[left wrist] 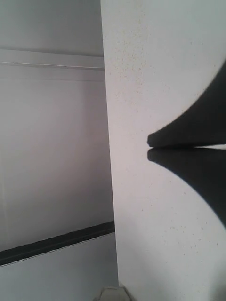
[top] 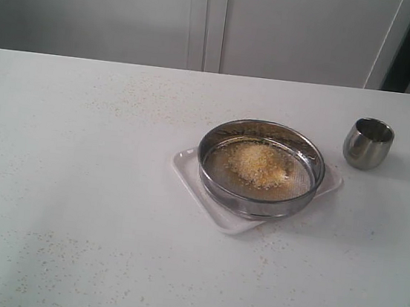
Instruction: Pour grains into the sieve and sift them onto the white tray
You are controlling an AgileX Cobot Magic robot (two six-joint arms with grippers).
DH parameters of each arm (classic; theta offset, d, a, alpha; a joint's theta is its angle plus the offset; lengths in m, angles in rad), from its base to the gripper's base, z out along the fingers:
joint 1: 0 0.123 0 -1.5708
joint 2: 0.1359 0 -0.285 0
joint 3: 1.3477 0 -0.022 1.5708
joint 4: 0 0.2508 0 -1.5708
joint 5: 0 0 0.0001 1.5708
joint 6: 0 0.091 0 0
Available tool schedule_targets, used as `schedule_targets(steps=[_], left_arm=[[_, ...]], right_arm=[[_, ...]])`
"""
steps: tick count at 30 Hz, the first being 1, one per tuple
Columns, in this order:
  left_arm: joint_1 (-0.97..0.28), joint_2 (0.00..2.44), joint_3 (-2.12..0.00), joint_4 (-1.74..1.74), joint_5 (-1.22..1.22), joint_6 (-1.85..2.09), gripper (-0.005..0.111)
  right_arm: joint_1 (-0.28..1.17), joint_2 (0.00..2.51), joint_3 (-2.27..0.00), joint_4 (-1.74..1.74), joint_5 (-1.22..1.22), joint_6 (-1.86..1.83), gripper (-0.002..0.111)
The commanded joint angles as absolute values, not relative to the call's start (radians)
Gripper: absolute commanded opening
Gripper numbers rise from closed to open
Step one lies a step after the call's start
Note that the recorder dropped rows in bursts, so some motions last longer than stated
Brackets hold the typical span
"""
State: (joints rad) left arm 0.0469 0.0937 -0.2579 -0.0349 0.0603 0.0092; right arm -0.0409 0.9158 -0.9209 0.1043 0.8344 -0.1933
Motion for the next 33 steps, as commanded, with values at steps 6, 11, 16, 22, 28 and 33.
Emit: schedule_targets(steps=[6, 11, 16, 22, 28, 33], left_arm=[[0.047, 0.107, -0.283, -0.042, 0.045, 0.0, 0.0], [0.047, 0.107, -0.283, -0.045, 0.045, -0.006, 0.0], [0.047, 0.144, -0.311, -0.049, 0.087, -0.054, 0.0], [0.047, 0.299, -0.424, -0.049, 0.232, -0.052, 0.0], [0.047, 0.484, -0.553, -0.052, 0.391, -0.052, 0.0], [0.047, 0.646, -0.638, -0.062, 0.452, -0.049, 0.0]], right_arm=[[-0.05, 0.91, -0.918, 0.1, 0.821, -0.17, 0.0], [-0.05, 0.91, -0.918, 0.1, 0.821, -0.17, 0.0], [-0.05, 0.91, -0.918, 0.1, 0.821, -0.17, 0.0], [-0.05, 0.91, -0.918, 0.1, 0.821, -0.17, 0.0], [-0.05, 0.91, -0.918, 0.1, 0.821, -0.17, 0.0], [-0.05, 0.91, -0.918, 0.1, 0.821, -0.17, 0.0]])
